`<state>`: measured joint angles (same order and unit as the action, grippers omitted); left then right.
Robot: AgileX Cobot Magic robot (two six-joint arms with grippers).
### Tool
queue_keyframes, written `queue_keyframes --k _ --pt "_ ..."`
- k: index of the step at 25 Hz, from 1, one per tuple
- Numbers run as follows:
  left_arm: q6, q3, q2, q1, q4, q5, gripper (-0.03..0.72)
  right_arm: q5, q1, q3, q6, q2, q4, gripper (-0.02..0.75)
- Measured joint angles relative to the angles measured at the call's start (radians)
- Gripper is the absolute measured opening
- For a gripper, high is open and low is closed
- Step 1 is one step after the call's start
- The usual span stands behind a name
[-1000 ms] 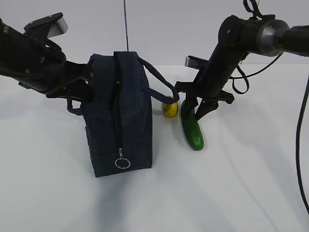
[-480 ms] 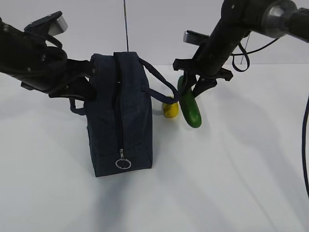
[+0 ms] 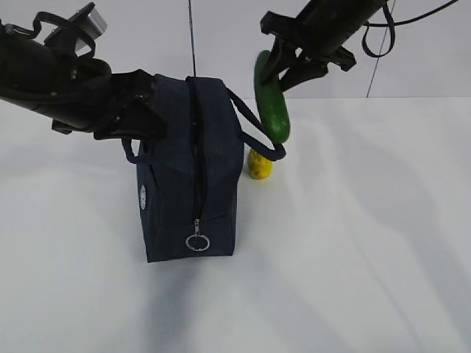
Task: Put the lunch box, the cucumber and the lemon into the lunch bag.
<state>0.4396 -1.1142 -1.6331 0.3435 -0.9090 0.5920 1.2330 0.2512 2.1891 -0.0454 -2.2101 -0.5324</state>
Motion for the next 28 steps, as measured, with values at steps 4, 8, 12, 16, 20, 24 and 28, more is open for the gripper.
queue_keyframes --k 4,8,12,16,20,24,28 --pt "0.07 0.0 -0.001 0.0 -0.085 0.0 0.017 0.0 0.0 0.001 -0.055 0.004 -0.197 0.276" --pt "0.117 0.0 -0.002 0.0 -0.13 0.0 0.017 0.0 0.008 0.001 -0.073 0.004 -0.26 0.276" --pt "0.142 0.0 -0.002 0.0 -0.145 0.0 0.017 0.0 0.045 0.001 -0.077 0.004 -0.272 0.276" --pt "0.148 0.0 -0.002 0.0 -0.157 -0.002 0.017 0.0 0.082 0.001 -0.083 0.004 -0.257 0.276" --pt "0.148 0.0 -0.002 0.0 -0.162 -0.004 0.017 0.0 0.1 0.001 -0.084 -0.018 -0.218 0.276" --pt "0.148 0.0 -0.002 0.0 -0.164 -0.006 0.017 0.0 0.103 0.001 -0.084 -0.059 -0.189 0.276" --pt "0.15 0.0 -0.002 0.0 -0.166 -0.006 0.017 0.0 0.103 0.001 -0.084 -0.104 -0.189 0.276"
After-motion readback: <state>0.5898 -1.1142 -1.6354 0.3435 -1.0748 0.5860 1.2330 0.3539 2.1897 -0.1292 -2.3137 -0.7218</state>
